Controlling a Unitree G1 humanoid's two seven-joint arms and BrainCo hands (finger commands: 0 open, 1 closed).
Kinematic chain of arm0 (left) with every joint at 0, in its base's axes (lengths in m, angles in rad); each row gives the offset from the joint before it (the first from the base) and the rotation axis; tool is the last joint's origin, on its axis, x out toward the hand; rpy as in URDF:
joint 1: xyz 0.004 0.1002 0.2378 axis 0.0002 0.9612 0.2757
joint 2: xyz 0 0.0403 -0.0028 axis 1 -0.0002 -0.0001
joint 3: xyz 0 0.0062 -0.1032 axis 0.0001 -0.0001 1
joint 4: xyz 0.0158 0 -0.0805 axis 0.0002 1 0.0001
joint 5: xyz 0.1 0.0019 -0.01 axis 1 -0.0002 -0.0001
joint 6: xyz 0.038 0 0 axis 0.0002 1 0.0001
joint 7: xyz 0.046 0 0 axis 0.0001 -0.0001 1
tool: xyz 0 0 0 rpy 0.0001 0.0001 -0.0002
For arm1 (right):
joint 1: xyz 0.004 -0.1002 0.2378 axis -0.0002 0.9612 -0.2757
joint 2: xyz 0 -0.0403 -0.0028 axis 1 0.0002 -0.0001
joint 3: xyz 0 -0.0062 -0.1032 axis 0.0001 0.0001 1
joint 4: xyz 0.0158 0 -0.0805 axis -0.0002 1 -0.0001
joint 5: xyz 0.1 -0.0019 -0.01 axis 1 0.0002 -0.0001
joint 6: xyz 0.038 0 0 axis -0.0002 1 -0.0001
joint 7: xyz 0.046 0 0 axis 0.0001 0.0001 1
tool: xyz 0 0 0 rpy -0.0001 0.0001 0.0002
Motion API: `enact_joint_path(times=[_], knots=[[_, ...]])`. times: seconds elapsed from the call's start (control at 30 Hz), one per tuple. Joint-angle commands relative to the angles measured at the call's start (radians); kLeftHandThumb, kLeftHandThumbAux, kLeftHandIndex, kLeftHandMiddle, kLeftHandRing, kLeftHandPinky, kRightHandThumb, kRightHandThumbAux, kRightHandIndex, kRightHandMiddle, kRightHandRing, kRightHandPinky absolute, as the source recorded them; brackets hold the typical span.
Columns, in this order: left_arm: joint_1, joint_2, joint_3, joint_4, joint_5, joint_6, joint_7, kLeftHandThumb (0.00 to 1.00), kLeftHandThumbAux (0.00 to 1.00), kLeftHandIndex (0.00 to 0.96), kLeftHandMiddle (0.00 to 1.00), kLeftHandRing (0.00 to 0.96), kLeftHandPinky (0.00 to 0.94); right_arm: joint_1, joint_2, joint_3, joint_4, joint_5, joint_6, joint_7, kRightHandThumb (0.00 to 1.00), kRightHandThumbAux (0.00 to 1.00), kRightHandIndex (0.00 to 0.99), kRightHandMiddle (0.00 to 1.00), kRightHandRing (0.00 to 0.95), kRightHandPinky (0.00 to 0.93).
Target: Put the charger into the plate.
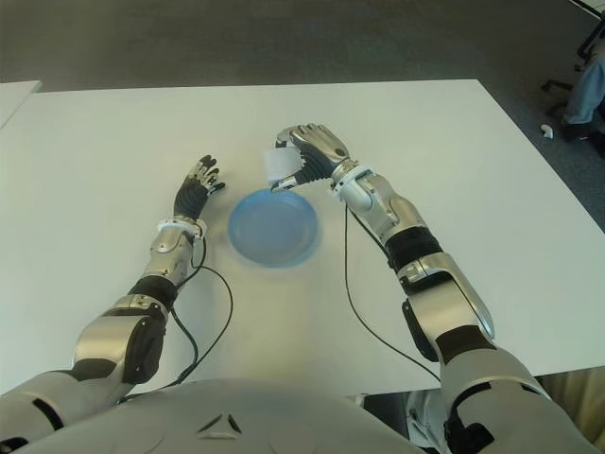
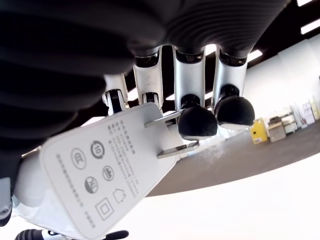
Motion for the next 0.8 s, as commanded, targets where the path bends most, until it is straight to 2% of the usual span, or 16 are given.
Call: enact_joint_path(times=[0.03,0.17,0.3,0.37,0.4,0.43,0.47,0.5,0.6,0.7,0.8], knots=[[0.019,-0.006,-0.009,0.026,0.023,-0.006,0.036,0.001,0.557,0.000,0.000,0.000,0.000,0.010,0.035,0.008,0.022,0.014,-0.013,-0.005,0.748,0.707,0.441,0.861,0.856,0.839],[0.018,-0.006,-0.010,0.030,0.027,-0.013,0.042,0.002,0.558,0.000,0.000,0.000,0.000,0.018,0.047,0.008,0.032,0.022,-0.018,-0.009,0.748,0.707,0.441,0.857,0.856,0.838],[0.015,-0.004,-0.010,0.034,0.028,-0.018,0.034,0.001,0.551,0.000,0.000,0.000,0.000,0.029,0.078,-0.004,0.077,0.093,-0.066,0.035,0.748,0.707,0.441,0.849,0.848,0.829],[0.014,-0.002,-0.011,0.037,0.028,-0.021,0.027,0.000,0.545,0.000,0.000,0.000,0.000,0.024,0.078,0.000,0.096,0.118,-0.105,0.063,0.742,0.705,0.438,0.802,0.790,0.751],[0.014,-0.001,-0.011,0.038,0.028,-0.022,0.024,0.000,0.542,0.000,0.000,0.000,0.000,0.021,0.076,0.004,0.105,0.126,-0.122,0.074,0.694,0.593,0.387,0.670,0.643,0.607],[0.013,0.000,-0.012,0.039,0.028,-0.024,0.023,0.000,0.541,0.000,0.000,0.000,0.000,0.018,0.073,0.008,0.112,0.129,-0.137,0.086,0.676,0.554,0.369,0.623,0.590,0.555],[0.013,0.000,-0.012,0.040,0.028,-0.025,0.022,0.000,0.539,0.000,0.000,0.000,0.000,0.015,0.071,0.010,0.117,0.132,-0.148,0.095,0.614,0.461,0.312,0.498,0.455,0.423],[0.013,0.001,-0.012,0.041,0.029,-0.025,0.020,0.000,0.539,0.000,0.000,0.000,0.000,0.017,0.060,0.014,0.108,0.130,-0.164,0.106,0.574,0.402,0.275,0.418,0.368,0.337],[0.013,0.003,-0.014,0.044,0.029,-0.027,0.019,0.000,0.539,0.000,0.000,0.000,0.000,0.033,0.034,0.016,0.078,0.120,-0.190,0.124,0.504,0.298,0.134,0.194,0.148,0.131],[0.010,0.006,-0.017,0.052,0.031,-0.026,0.018,0.000,0.541,0.000,0.000,0.000,0.000,0.056,0.004,0.013,0.036,0.102,-0.190,0.137,0.465,0.208,0.044,0.063,0.048,0.042],[0.007,0.007,-0.019,0.056,0.029,-0.019,0.018,0.000,0.546,0.000,0.000,0.000,0.000,0.055,-0.005,0.016,0.021,0.089,-0.171,0.145,0.435,0.161,0.014,0.020,0.015,0.013]])
